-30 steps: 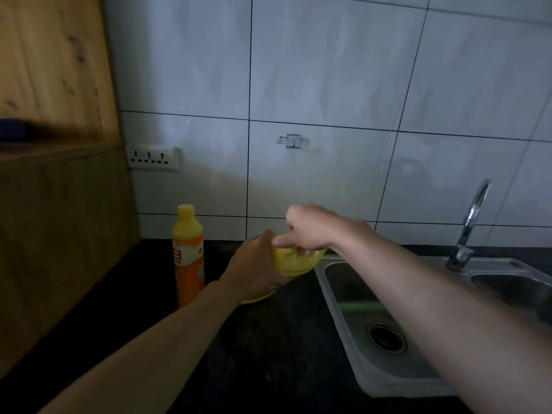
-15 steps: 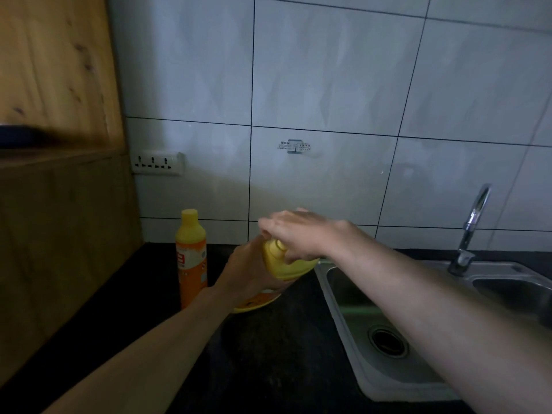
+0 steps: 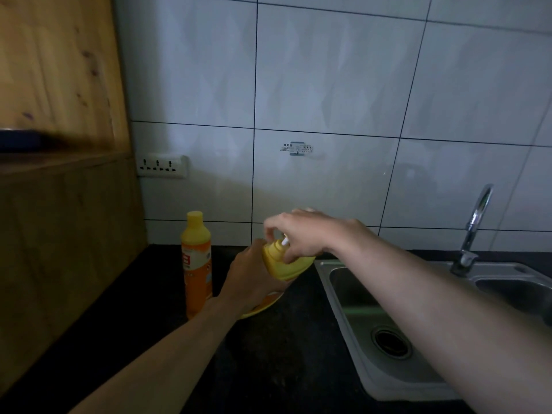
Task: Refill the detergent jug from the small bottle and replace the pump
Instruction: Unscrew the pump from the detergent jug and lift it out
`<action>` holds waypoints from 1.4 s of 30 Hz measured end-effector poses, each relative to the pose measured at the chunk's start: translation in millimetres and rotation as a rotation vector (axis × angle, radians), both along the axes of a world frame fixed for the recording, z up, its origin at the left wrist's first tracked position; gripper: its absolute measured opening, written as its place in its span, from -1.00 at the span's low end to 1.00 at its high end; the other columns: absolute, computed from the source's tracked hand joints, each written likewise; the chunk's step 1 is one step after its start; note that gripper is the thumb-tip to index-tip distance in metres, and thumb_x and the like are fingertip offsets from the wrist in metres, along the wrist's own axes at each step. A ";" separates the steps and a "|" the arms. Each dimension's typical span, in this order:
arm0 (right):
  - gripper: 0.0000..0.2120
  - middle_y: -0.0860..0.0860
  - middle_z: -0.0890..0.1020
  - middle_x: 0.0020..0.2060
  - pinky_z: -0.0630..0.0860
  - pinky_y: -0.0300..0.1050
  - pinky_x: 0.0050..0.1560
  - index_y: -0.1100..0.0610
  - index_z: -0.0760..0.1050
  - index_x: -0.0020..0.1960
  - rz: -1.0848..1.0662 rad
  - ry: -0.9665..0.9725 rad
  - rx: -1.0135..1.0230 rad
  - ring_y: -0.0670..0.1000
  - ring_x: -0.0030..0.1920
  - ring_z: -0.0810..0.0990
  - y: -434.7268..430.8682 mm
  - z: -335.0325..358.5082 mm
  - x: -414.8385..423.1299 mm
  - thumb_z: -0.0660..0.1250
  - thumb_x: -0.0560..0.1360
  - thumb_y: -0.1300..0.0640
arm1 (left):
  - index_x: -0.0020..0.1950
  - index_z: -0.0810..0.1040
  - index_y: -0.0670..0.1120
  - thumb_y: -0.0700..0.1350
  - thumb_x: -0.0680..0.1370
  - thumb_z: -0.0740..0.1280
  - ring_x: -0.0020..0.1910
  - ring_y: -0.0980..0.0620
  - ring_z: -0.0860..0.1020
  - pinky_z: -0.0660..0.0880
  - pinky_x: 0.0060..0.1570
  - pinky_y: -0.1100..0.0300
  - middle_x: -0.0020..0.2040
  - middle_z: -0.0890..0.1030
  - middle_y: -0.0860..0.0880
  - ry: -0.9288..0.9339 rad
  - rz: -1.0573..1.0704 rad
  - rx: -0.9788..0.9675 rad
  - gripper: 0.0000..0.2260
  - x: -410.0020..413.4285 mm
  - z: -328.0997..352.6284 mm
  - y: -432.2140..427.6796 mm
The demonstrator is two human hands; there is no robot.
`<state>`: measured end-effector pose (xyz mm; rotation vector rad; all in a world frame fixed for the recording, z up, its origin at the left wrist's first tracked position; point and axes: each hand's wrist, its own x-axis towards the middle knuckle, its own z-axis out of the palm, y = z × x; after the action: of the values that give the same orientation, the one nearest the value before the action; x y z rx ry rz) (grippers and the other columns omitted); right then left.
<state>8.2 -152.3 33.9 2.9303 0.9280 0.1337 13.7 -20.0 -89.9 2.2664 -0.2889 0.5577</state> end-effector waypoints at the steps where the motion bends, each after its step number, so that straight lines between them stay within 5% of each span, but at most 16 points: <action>1: -0.53 0.01 0.52 0.06 0.31 -0.04 -0.04 -0.07 0.40 0.14 0.023 -0.008 -0.014 0.09 0.07 0.47 -0.3 0.1 0.0 0.53 0.33 0.06 | 0.13 0.33 0.16 0.36 0.09 0.43 -0.19 0.34 0.45 0.30 -0.27 0.45 -0.11 0.47 0.25 -0.007 -0.001 -0.014 -0.30 -1.5 1.5 -0.4; 5: -0.29 0.07 0.40 0.24 0.34 0.09 0.16 -0.06 0.29 0.35 -0.035 -0.153 0.060 0.13 0.27 0.30 -0.6 1.4 -4.3 0.47 0.30 -0.24 | 0.09 0.36 0.11 0.34 0.10 0.44 -0.11 0.19 0.52 0.37 -0.24 0.38 -0.08 0.50 0.20 0.000 0.025 -0.026 -0.33 -0.7 0.6 -1.6; 9: -0.36 0.11 0.57 -0.01 0.32 0.01 -0.15 0.09 0.39 0.03 -0.260 -0.290 0.056 0.15 -0.10 0.47 7.5 0.5 -10.5 0.22 0.34 -0.47 | 0.39 0.34 -0.07 0.18 0.25 0.54 0.26 -0.04 0.49 0.44 0.22 0.05 0.28 0.51 -0.05 0.010 0.051 -0.008 -0.19 -0.3 -3.9 -4.0; 12: -0.52 0.07 0.54 -0.10 0.30 -0.02 -0.17 0.09 0.34 -0.11 -0.245 -0.261 0.039 0.13 -0.18 0.42 12.2 -3.9 -10.3 0.27 0.43 -0.34 | 0.30 0.39 -0.05 0.16 0.24 0.55 0.15 0.00 0.53 0.48 0.07 0.13 0.19 0.55 -0.01 -0.023 0.048 -0.057 -0.28 -2.9 -6.1 -5.2; 15: -0.56 0.07 0.54 0.02 0.41 -0.02 -0.14 0.04 0.40 0.18 -0.158 -0.101 0.154 0.15 -0.03 0.52 10.1 -3.1 -8.2 0.39 0.42 -0.15 | 0.09 0.37 0.07 0.18 0.23 0.53 -0.03 0.07 0.54 0.40 -0.20 0.31 0.02 0.53 0.08 -0.027 0.062 -0.046 -0.44 -4.6 -7.2 -6.9; 19: -0.12 0.00 0.48 -0.02 0.55 0.06 -0.24 -0.24 0.09 0.43 -0.017 0.059 0.219 0.12 -0.06 0.55 9.7 -2.6 -7.1 0.52 0.34 0.22 | 0.07 0.36 0.09 0.28 0.23 0.45 -0.12 0.14 0.49 0.34 -0.24 0.32 -0.04 0.50 0.12 -0.027 0.048 -0.047 -0.46 -3.9 -8.2 -4.5; 21: -0.03 0.06 0.42 0.14 0.58 0.14 -0.10 -0.27 0.04 0.43 -0.059 0.075 0.241 0.16 -0.02 0.54 10.0 -3.9 -6.8 0.57 0.28 0.15 | 0.09 0.38 0.05 0.26 0.25 0.47 -0.12 0.14 0.48 0.31 -0.24 0.34 -0.05 0.49 0.14 -0.016 0.034 -0.020 -0.45 -3.0 -7.9 -2.9; 23: -0.18 0.09 0.46 0.18 0.55 0.15 -0.03 -0.07 0.20 0.39 -0.126 0.024 0.199 0.19 0.03 0.54 10.6 -5.0 -8.7 0.52 0.27 -0.20 | 0.15 0.41 0.01 0.15 0.26 0.53 -0.07 0.08 0.51 0.32 -0.23 0.36 -0.05 0.47 0.13 -0.021 0.037 0.037 -0.44 -2.3 -8.0 -2.8; 25: -0.33 0.09 0.57 -0.08 0.52 -0.01 -0.19 0.11 0.42 0.03 -0.207 -0.010 0.141 0.12 -0.16 0.58 12.5 -6.6 -10.5 0.28 0.30 -0.47 | 0.25 0.46 -0.07 0.05 0.26 0.55 0.02 -0.02 0.57 0.39 -0.16 0.35 -0.04 0.52 0.11 -0.004 0.062 0.028 -0.39 -2.9 -8.3 -2.0; 27: -0.32 0.07 0.51 -0.32 0.51 -0.09 -0.35 0.11 0.34 -0.26 -0.269 0.097 0.192 0.07 -0.38 0.59 15.2 -7.2 -13.0 0.06 0.34 -0.54 | 0.34 0.41 -0.10 0.05 0.25 0.52 0.06 -0.01 0.58 0.47 -0.07 0.27 0.06 0.59 0.03 0.029 0.058 -0.023 -0.30 -6.3 -6.2 -0.2; 29: -0.32 0.14 0.56 -0.23 0.63 -0.02 -0.36 0.18 0.31 -0.24 -0.306 0.229 0.299 0.10 -0.45 0.66 17.4 -7.3 -13.1 -0.01 0.43 -0.47 | 0.34 0.39 -0.05 0.11 0.22 0.48 0.08 0.03 0.58 0.51 0.03 0.19 0.11 0.59 0.02 0.039 -0.002 -0.025 -0.27 -9.3 -3.8 1.6; 31: -0.56 0.22 0.59 -0.07 0.64 -0.05 -0.38 0.23 0.35 -0.06 -0.312 0.295 0.377 0.09 -0.48 0.66 18.1 -9.5 -11.3 0.07 0.58 -0.18 | 0.32 0.39 -0.04 0.12 0.25 0.53 0.15 0.05 0.54 0.48 0.14 0.14 0.17 0.56 0.02 0.028 -0.058 0.020 -0.30 -10.7 -2.7 3.9; 34: -0.76 0.21 0.64 -0.19 0.56 -0.10 -0.40 0.35 0.46 0.11 -0.239 0.275 0.296 0.04 -0.44 0.60 16.3 -10.0 -9.3 0.22 0.53 0.21 | 0.33 0.40 -0.07 0.06 0.27 0.58 0.19 -0.03 0.51 0.46 0.16 0.09 0.22 0.54 -0.04 0.006 -0.091 0.030 -0.29 -12.8 -3.3 8.4; 39: -0.53 0.05 0.54 0.06 0.60 -0.01 -0.16 0.12 0.44 0.22 -0.118 0.250 0.210 0.07 -0.06 0.55 17.7 -4.7 -17.3 0.49 0.36 0.15 | 0.44 0.27 -0.01 0.08 0.26 0.58 0.15 0.00 0.47 0.46 0.13 0.09 0.21 0.48 -0.03 -0.013 -0.107 0.068 -0.17 -18.3 -1.9 12.7; 42: -0.56 0.04 0.51 -0.23 0.42 -0.04 -0.35 0.14 0.44 -0.06 -0.178 0.051 0.067 0.09 -0.24 0.51 18.6 -5.5 -18.9 0.41 0.37 -0.21 | 0.32 0.40 -0.04 0.07 0.28 0.57 0.15 0.00 0.49 0.45 0.10 0.14 0.19 0.52 -0.02 -0.036 -0.119 0.073 -0.31 -19.6 -0.8 12.2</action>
<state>-10.7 -133.7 28.4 3.0735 0.6762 0.0824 -5.9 -7.8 -90.7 2.2937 -0.4660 0.5343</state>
